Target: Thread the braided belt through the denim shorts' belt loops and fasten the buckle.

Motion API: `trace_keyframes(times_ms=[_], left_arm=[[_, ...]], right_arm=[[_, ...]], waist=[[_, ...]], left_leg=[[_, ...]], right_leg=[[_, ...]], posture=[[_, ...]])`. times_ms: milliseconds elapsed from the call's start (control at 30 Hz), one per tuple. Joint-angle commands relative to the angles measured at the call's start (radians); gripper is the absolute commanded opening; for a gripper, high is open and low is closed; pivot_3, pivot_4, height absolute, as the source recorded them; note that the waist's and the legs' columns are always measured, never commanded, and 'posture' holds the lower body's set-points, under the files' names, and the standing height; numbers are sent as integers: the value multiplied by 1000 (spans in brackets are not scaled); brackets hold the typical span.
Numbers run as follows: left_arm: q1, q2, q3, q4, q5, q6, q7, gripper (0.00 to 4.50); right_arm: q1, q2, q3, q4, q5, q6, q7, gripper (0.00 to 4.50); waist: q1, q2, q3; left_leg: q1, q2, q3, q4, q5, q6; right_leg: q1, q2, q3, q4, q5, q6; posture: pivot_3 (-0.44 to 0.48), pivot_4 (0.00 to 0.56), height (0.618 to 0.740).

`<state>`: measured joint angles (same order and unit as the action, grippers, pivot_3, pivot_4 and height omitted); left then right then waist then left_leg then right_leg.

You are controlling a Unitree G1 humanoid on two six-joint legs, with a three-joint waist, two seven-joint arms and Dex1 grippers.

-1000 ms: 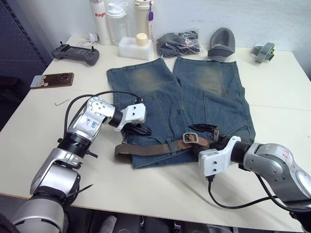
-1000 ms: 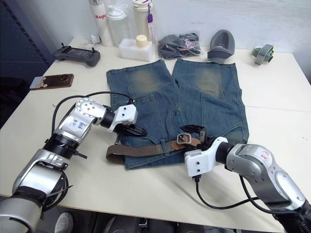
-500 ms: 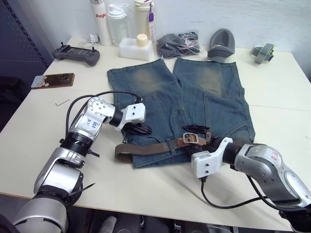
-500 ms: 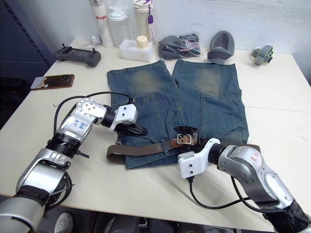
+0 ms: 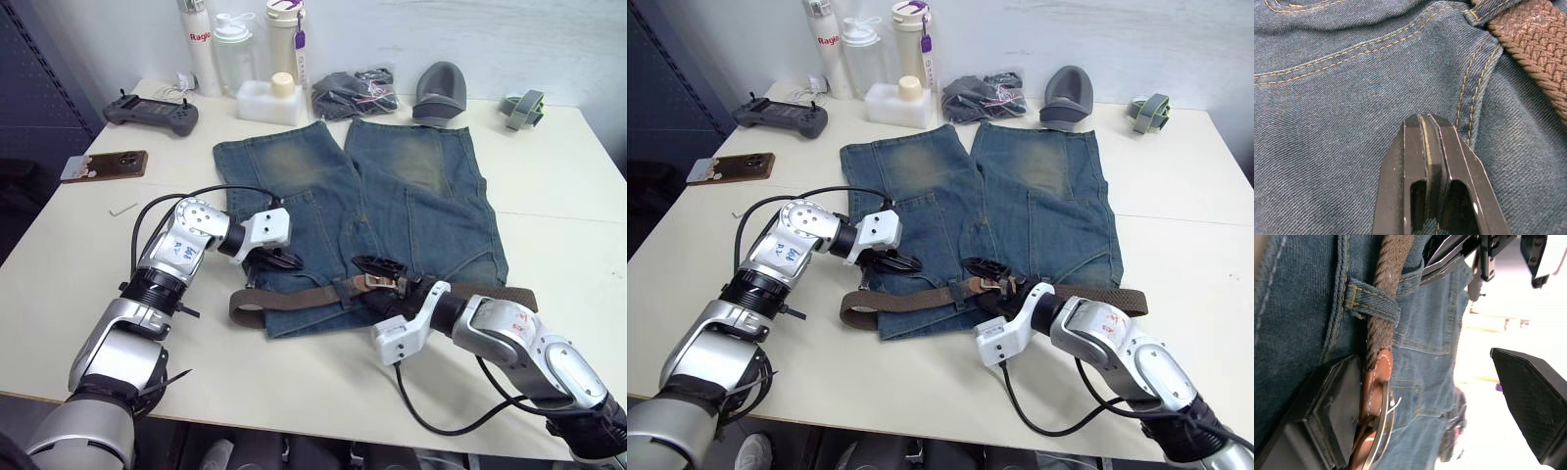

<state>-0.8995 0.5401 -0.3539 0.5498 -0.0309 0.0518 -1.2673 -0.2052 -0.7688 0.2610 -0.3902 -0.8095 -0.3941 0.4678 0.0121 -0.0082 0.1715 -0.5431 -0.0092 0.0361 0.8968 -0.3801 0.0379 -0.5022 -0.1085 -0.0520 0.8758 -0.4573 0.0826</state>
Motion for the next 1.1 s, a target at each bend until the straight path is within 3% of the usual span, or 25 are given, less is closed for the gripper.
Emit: trace_keyframes(times_ms=[33, 167, 233, 433, 733, 867, 1100], left_arm=[[27, -4, -27, 36, 63, 4, 14, 0], [24, -7, -27, 46, 67, -1, 15, 0], [25, -7, -27, 48, 67, -4, 15, 0], [32, -14, -29, 50, 71, -8, 14, 0], [26, -32, -29, 65, 80, -19, 13, 0], [41, -30, -26, 48, 82, -19, 10, 0], [79, -17, -32, 3, 82, -14, -8, 0]], right_arm=[[17, 7, -2, 7, -50, -23, -43, 2726], [27, 9, -7, 15, -86, -28, -77, 746], [10, 12, -23, 5, -110, -26, -102, 82], [-64, -15, -54, -22, -209, -66, -204, 82], [-146, -86, -41, 79, -253, -184, -253, 82], [-166, -145, -101, 144, -171, -193, -239, 82], [-75, -315, -252, 198, 86, -249, -177, 82]], waist=[[0, 0, 0], [0, 0, 0], [0, 0, 0], [0, 0, 0], [0, 0, 0], [3, 0, 0], [0, 2, -1]], left_leg=[[0, 0, 0, 0, 0, 0], [-1, 0, 0, 1, 0, 0], [-1, 0, 0, 1, 0, 0], [-2, 0, 1, 4, 0, 0], [-4, -4, 3, 9, -1, 1], [-5, -5, 3, 11, -2, 3], [-8, -6, 3, 13, -3, 4]], right_leg=[[0, 0, 0, 0, 0, 0], [0, 0, 0, 1, 0, 0], [0, 0, 0, 1, 0, 0], [-4, 0, 1, 6, 0, -1], [-8, -5, 1, 17, -2, -2], [-11, -6, 2, 22, -3, -3], [-13, -7, 2, 24, -3, -4]], posture=[[0, 150, 656], [0, 150, 656], [0, 150, 656], [0, 150, 656], [0, 150, 656], [0, 150, 656], [0, 150, 656]])
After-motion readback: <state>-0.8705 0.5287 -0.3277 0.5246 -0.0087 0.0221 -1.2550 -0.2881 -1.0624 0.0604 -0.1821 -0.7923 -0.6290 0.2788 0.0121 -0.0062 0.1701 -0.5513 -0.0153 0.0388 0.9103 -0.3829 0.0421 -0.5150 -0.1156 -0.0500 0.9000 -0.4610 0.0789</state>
